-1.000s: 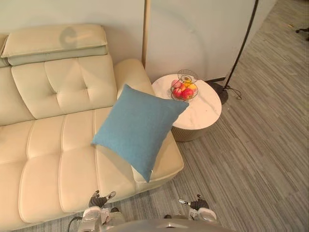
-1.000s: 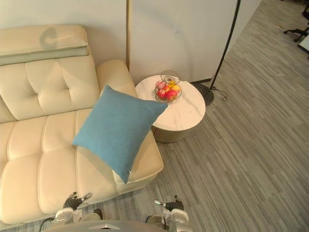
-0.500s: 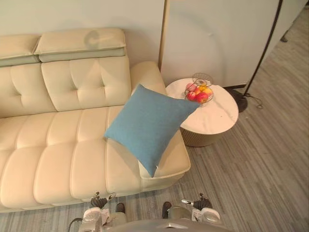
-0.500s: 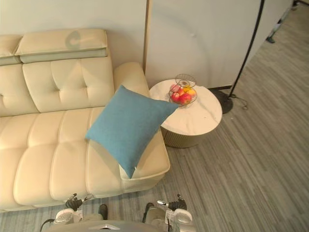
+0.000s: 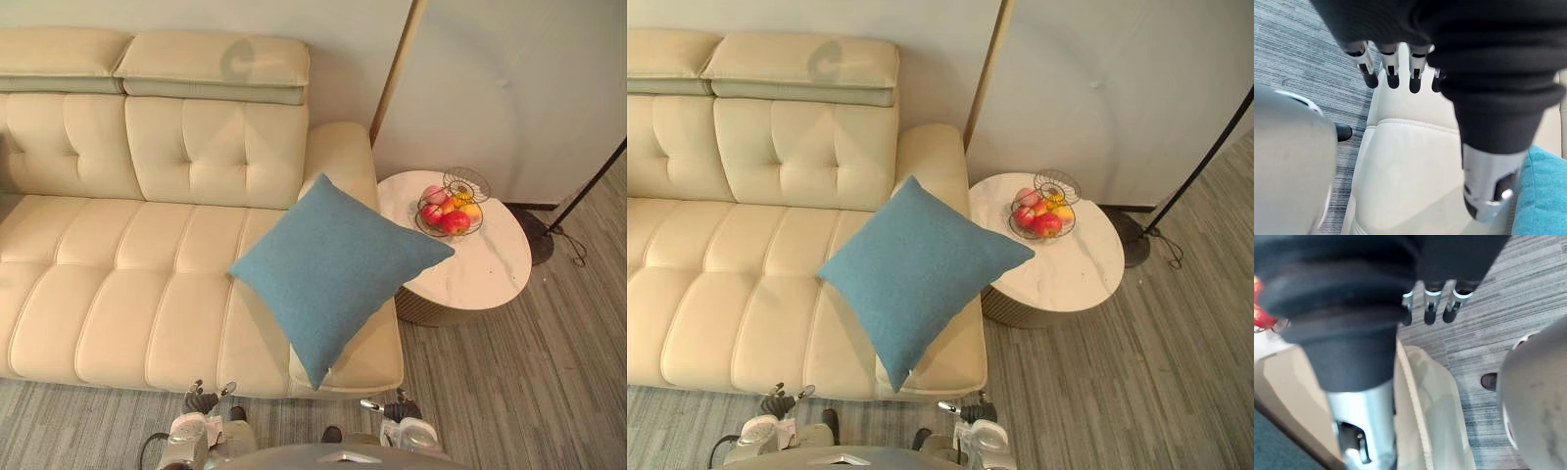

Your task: Pick up cushions and gather them together orderly.

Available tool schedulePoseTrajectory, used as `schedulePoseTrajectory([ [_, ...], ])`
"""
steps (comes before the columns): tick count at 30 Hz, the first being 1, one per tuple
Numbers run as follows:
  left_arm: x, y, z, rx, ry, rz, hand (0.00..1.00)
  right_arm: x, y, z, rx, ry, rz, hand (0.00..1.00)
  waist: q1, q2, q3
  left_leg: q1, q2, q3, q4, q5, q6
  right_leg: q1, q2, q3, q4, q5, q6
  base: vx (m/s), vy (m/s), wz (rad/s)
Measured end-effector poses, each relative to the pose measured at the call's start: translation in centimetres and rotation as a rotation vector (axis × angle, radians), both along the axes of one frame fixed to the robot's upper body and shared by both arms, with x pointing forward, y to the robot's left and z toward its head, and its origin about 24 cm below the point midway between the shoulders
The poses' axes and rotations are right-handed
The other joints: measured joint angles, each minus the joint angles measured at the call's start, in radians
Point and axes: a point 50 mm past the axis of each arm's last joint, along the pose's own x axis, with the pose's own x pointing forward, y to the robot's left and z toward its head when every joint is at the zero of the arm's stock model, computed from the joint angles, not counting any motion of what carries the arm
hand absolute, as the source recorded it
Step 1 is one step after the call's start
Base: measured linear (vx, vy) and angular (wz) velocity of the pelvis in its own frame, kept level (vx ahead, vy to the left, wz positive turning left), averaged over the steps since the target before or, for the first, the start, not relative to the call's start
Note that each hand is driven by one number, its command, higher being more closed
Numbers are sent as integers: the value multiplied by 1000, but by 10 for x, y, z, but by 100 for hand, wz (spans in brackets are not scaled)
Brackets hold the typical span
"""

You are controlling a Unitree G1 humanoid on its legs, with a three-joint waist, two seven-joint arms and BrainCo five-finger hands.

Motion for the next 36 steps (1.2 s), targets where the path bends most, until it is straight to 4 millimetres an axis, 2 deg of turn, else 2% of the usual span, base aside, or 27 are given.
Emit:
schedulePoseTrajectory([
  [6, 0, -5, -1, -13, 8, -44, 0, -3, -5, 0, -15, 8, -5, 0, -16, 9, -8, 60, -13, 35, -131, 46, 8, -11, 14, 61, -45, 35, 5, -68, 20, -24],
  [11, 6, -8, 1, -27, -11, -85, 0, 0, -10, 5, -39, -26, 8, 0, -17, 4, -10, 70, -26, 63, -187, 74, 18, -44, 16, 104, -63, 55, 11, -150, 39, -19],
  [15, 14, -19, 4, -76, -45, -97, 0, 7, -18, 14, -76, -74, 20, 0, -28, 5, -12, 51, -31, 78, -187, 70, 21, -65, 16, 142, -81, 68, 19, -103, 32, -16],
  [16, 18, -27, 5, -103, -56, -123, 0, 10, -20, 18, -88, -95, 24, 0, -34, 4, -17, 37, -34, 80, -187, 70, 21, -80, 16, 162, -87, 68, 19, -47, 32, -18],
  [21, 37, -46, 16, -162, -143, -164, 0, 17, -18, 27, -101, -151, 39, 0, -44, -10, -23, -1, -44, 83, -187, 70, 21, -121, 19, 205, -94, 85, 30, 11, 14, -12],
  [24, 58, -56, 28, -183, -220, -198, 0, 35, -23, 48, -169, -259, 50, 0, -50, -16, -21, -35, -48, 95, -181, 78, 25, -156, 19, 223, -100, 117, 33, 79, 1, -18],
  [25, 68, -59, 36, -189, -265, -212, 0, 48, -28, 66, -223, -335, 49, 0, -51, -19, -20, -52, -49, 107, -180, 85, 35, -178, 20, 235, -105, 131, 30, 64, 4, -20],
  [29, 91, -66, 52, -193, -350, -229, 0, 70, -48, 102, -366, -469, 30, 0, -64, -26, -1, -81, -54, 105, -168, 84, 44, -198, 19, 234, -106, 135, 31, 73, 1, 0],
  [31, 110, -77, 68, -201, -424, -266, 0, 90, -73, 144, -529, -599, 6, 0, -70, -36, 31, -135, -54, 85, -119, 70, 54, -221, 13, 226, -101, 135, 32, 39, -2, 20],
  [34, 120, -84, 76, -203, -458, -286, 0, 104, -85, 173, -623, -687, -8, 0, -69, -39, 57, -155, -53, 75, -106, 66, 56, -235, 12, 218, -93, 135, 32, -11, -9, 13],
  [35, 125, -88, 80, -209, -477, -292, 0, 112, -88, 189, -668, -740, -14, 0, -67, -39, 60, -179, -53, 67, -96, 66, 57, -253, 11, 213, -88, 135, 32, -18, -16, 10],
  [36, 127, -89, 82, -212, -483, -292, 0, 116, -89, 196, -682, -760, -19, 0, -68, -38, 68, -187, -53, 61, -90, 66, 57, -254, 10, 209, -87, 135, 32, -22, -23, 18],
])
